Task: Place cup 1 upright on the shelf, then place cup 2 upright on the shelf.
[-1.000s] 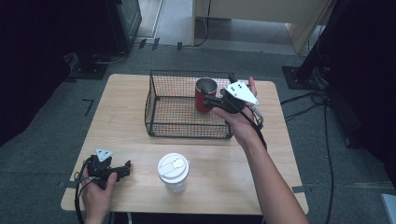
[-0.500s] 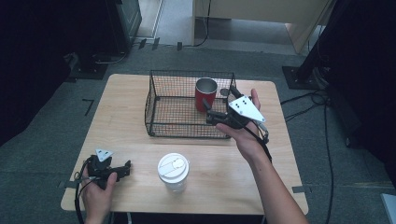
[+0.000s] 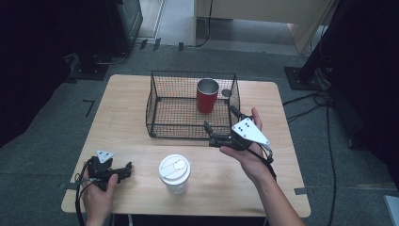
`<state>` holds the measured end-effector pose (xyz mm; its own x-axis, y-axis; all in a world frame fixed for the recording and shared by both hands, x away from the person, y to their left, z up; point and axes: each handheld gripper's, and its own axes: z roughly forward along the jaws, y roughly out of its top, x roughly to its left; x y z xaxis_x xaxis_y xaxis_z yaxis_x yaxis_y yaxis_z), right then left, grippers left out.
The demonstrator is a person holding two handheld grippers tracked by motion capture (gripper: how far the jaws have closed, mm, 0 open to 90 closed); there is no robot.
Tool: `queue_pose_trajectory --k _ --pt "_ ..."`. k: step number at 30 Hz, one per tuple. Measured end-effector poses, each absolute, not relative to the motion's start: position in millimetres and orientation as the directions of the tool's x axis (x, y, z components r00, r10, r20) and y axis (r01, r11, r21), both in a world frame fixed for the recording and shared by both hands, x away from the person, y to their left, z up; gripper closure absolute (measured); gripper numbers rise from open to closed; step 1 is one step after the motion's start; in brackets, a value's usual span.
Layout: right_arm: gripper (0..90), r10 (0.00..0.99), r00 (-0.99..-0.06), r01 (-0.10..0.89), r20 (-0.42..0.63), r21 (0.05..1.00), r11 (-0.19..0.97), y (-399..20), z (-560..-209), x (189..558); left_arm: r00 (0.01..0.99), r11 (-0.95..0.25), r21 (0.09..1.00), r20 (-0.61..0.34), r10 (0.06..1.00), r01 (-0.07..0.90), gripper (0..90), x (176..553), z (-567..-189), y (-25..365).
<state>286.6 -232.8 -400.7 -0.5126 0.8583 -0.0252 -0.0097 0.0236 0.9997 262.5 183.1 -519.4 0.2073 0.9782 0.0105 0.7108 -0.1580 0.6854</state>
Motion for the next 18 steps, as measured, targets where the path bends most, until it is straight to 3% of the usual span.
queue_pose_trajectory --k 18 --pt "0.0 0.831 -0.556 0.061 0.016 0.998 0.022 -241.3 -452.3 250.1 0.21 -0.162 0.684 0.014 0.978 0.711 0.0 262.4 -519.4 183.3"
